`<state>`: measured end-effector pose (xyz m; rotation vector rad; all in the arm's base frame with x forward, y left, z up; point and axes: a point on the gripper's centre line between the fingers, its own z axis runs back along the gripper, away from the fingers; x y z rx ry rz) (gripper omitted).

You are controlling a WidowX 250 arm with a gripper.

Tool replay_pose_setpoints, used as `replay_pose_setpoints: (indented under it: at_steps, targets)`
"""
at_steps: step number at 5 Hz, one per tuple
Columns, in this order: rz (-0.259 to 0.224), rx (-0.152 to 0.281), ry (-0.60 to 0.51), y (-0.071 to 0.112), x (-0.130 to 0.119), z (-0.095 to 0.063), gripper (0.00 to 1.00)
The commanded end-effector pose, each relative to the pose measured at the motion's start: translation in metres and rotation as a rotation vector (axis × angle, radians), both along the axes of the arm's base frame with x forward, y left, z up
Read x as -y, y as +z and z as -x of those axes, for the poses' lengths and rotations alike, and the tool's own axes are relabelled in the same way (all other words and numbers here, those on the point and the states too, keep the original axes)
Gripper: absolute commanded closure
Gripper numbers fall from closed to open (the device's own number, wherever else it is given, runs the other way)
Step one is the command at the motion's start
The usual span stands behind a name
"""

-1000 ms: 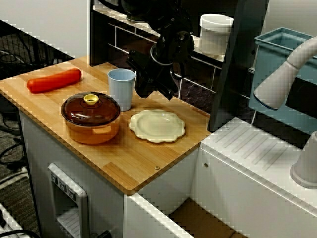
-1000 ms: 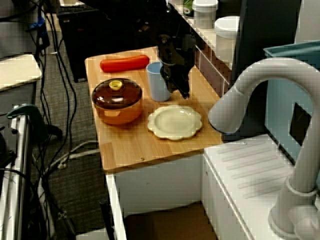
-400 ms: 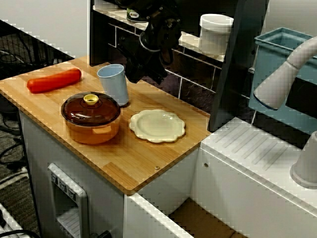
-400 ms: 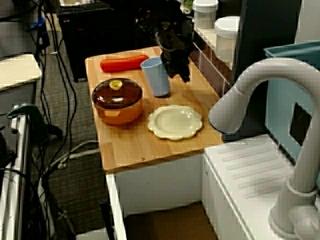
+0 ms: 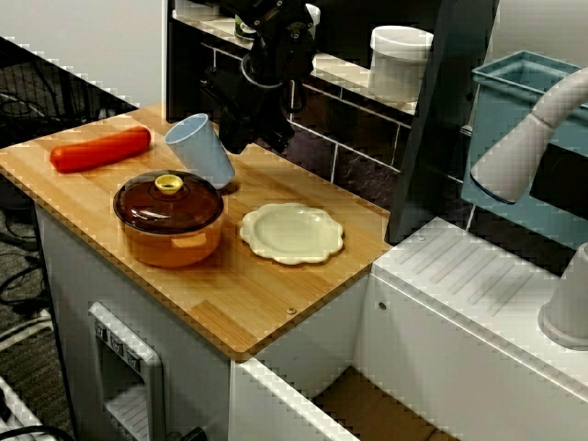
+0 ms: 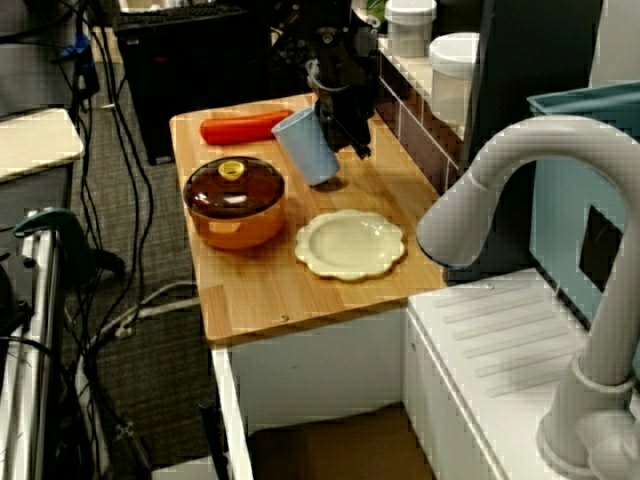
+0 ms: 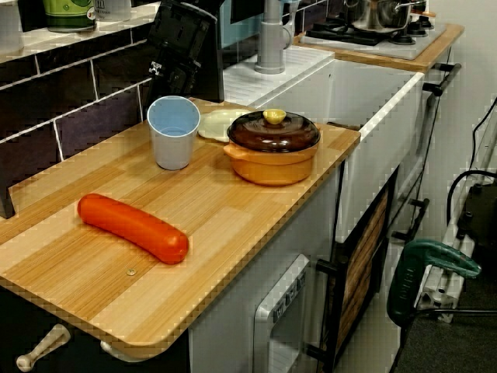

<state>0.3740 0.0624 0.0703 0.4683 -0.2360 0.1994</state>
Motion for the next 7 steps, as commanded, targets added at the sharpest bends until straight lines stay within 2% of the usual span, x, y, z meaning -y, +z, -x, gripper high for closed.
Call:
replay_pose_setpoints:
  at_steps: [1, 2, 3, 4, 5, 6, 7]
  targets:
    - [0.009, 0.062, -0.017, 0.022, 0.007, -0.005, 1.0]
    - [0.014, 0.059, -0.016, 0.023, 0.007, -0.006, 1.0]
    - [0.038, 0.061, -0.001, 0.028, 0.001, -0.008, 1.0]
    - [0.076, 0.041, 0.034, 0.033, -0.005, -0.008, 0.0]
    - [0.148, 0.012, 0.051, 0.034, -0.016, -0.005, 0.0]
    - [0.182, 0.009, 0.059, 0.038, -0.024, -0.001, 0.0]
    - [0.246, 0.019, 0.061, 0.038, -0.041, 0.007, 0.0]
